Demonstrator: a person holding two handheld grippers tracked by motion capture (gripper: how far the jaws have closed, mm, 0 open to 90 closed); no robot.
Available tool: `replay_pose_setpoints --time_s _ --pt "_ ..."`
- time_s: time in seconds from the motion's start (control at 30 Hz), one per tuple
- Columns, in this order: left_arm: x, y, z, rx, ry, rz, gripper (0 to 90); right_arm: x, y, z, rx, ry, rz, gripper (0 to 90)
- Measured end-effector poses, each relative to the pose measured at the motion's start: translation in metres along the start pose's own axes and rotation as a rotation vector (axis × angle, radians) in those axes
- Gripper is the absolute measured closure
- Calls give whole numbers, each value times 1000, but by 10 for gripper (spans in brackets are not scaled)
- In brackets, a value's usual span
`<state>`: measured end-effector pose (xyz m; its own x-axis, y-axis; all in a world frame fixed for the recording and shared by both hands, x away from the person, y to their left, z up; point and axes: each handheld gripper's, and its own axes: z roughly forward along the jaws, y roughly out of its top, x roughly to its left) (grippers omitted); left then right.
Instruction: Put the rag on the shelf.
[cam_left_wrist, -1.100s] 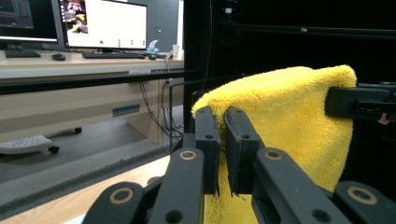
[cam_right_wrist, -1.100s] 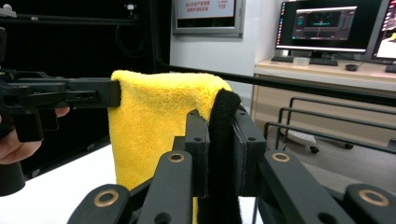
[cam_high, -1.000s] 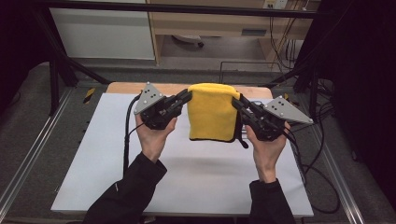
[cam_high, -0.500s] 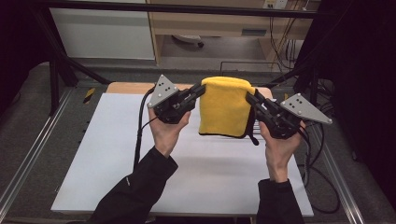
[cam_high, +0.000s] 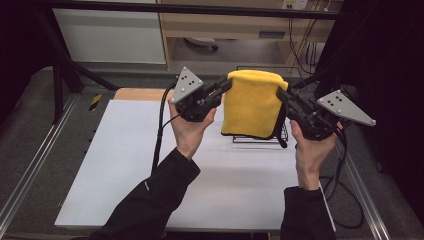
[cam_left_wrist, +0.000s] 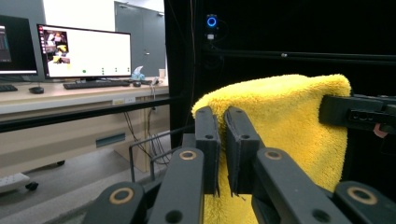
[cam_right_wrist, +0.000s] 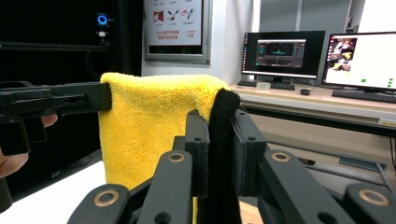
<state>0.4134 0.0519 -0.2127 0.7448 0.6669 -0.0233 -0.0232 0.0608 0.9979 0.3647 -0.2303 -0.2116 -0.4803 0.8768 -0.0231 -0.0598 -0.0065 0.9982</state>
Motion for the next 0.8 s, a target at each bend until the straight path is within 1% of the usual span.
replay_pose_setpoints --time_s 0.23,0.33,0.47,0.8 --pt "-3 11 12 -20 0 -5 846 -7 10 1 -15 -19 2 791" --pt "-3 15 18 -23 1 -1 846 -12 15 3 -21 -32 2 792" --pt "-3 19 25 -26 -1 -8 846 -18 20 5 -27 -45 0 792" --pt "-6 29 41 -43 -1 0 847 -31 29 8 -42 -70 -3 792"
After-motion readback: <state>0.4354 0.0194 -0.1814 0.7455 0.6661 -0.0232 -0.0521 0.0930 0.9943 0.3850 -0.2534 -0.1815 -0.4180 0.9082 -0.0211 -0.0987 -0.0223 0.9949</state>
